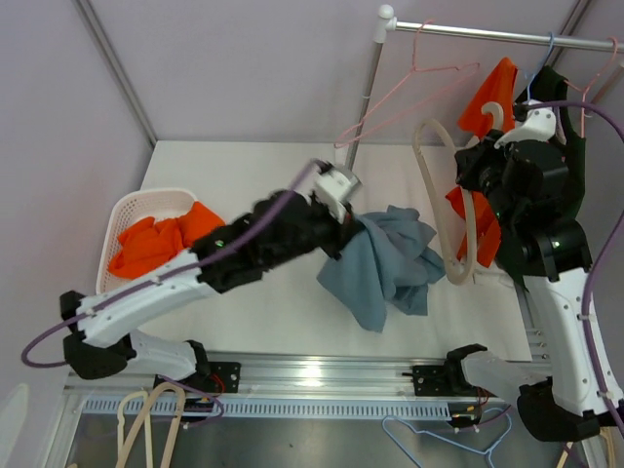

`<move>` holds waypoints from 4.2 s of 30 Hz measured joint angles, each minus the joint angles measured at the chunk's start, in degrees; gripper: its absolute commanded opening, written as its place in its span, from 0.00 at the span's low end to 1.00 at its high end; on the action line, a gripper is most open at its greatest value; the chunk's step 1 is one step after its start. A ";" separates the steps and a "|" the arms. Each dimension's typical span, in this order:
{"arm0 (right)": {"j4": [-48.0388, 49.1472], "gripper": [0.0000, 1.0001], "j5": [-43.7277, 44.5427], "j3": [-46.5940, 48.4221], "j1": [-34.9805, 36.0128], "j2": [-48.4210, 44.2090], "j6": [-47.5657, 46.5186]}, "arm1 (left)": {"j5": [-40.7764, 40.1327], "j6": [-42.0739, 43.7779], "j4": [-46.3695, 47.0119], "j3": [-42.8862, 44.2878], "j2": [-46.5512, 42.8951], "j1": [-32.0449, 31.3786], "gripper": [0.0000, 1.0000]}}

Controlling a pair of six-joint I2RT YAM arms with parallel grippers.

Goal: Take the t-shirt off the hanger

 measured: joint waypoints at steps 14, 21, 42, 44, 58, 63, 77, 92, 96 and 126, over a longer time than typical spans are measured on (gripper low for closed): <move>28.61 0.00 5.44 5.20 -2.45 14.64 -14.88 | -10.62 1.20 -10.54 30.01 -0.66 39.04 0.01; 31.74 0.00 6.05 9.16 -2.80 22.14 -17.27 | -21.00 12.31 1.09 43.52 5.46 51.04 0.01; 36.61 0.00 3.37 22.29 -6.12 40.17 -20.02 | -24.04 7.82 7.91 15.67 -1.60 73.57 0.01; 36.44 0.00 2.91 23.89 -6.34 41.05 -19.67 | -23.10 6.08 1.46 13.94 -0.46 73.64 0.01; 34.01 0.00 0.59 26.80 -6.51 43.10 -18.86 | -9.88 -2.01 -27.82 17.07 15.45 75.62 0.81; 33.38 0.08 -0.35 26.80 -6.62 43.17 -18.60 | -7.43 -4.00 -29.14 16.92 14.91 75.89 0.99; 30.91 0.34 -1.22 26.84 -6.78 42.36 -17.33 | -8.92 -1.84 -22.34 23.32 -7.15 60.85 0.99; 13.62 0.41 -7.72 26.40 -15.78 22.73 -13.92 | -24.83 8.15 -8.22 14.86 -6.67 26.71 1.00; 6.56 0.41 -10.97 34.53 -20.83 25.20 -12.72 | -26.77 10.75 -4.17 13.18 -2.54 16.96 1.00; -0.61 0.52 -25.99 42.47 -31.06 42.77 -10.19 | -26.64 9.49 1.55 6.38 0.35 3.19 0.99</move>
